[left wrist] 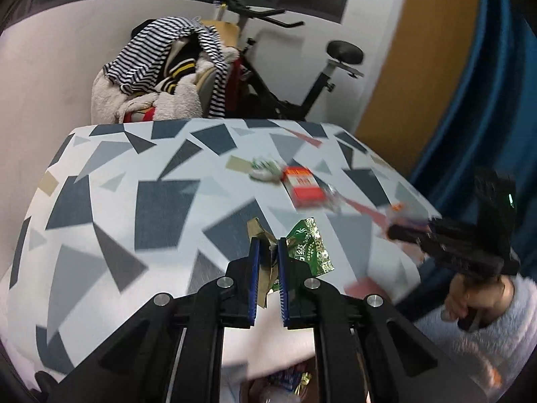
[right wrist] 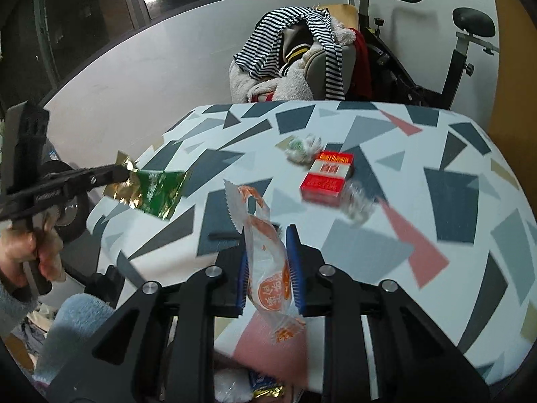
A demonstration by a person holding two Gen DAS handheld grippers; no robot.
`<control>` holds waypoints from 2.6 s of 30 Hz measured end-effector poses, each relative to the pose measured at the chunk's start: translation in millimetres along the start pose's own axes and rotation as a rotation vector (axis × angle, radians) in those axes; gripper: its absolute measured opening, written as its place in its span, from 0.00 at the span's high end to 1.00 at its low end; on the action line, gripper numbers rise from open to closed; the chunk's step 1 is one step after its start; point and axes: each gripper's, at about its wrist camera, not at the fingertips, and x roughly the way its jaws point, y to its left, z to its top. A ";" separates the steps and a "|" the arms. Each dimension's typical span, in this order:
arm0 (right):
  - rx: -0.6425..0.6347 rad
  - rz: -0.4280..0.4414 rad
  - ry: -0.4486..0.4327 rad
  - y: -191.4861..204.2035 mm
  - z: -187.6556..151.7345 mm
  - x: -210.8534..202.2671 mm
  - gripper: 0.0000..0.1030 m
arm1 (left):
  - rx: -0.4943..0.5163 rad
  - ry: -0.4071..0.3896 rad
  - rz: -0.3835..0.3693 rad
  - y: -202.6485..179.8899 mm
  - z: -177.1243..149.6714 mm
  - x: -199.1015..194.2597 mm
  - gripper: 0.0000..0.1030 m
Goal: Collect trash
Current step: 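Lower the clear bag and gold-green wrapper into the brown bin and open both tools, then raise both tools from the bin back over the table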
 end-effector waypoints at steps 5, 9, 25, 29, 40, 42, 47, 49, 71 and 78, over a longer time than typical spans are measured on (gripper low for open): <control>0.010 0.008 0.004 13.0 -27.5 -13.7 0.77 | 0.048 0.031 -0.016 -27.3 -52.1 -16.3 0.90; 0.025 0.014 0.016 18.3 -47.6 -20.7 0.77 | 0.099 0.083 -0.027 -48.5 -93.5 -15.7 0.90; 0.063 0.019 0.058 24.1 -87.3 -29.5 0.77 | 0.072 0.221 -0.064 -59.6 -156.3 16.4 0.61; 0.062 0.044 0.063 26.2 -92.3 -27.0 0.77 | 0.032 0.138 -0.069 -56.2 -147.6 1.7 0.34; 0.034 0.057 0.215 49.8 -133.2 18.1 0.77 | 0.018 -0.035 0.112 -45.8 -129.0 -36.5 0.13; 0.024 0.055 0.255 53.0 -137.6 24.7 0.77 | 0.026 -0.046 0.132 -42.9 -128.6 -40.4 0.12; 0.013 0.045 0.310 55.2 -153.7 39.7 0.77 | 0.019 -0.063 0.156 -35.2 -126.1 -43.6 0.12; 0.005 0.038 0.323 54.8 -157.0 43.4 0.76 | 0.003 -0.065 0.157 -32.2 -126.1 -43.2 0.12; -0.026 -0.043 0.215 44.8 -128.4 19.9 0.06 | -0.027 -0.069 0.201 -11.7 -127.5 -41.1 0.12; 0.010 -0.070 0.135 20.2 -100.2 2.0 0.06 | -0.011 -0.052 0.186 -9.9 -122.5 -30.5 0.12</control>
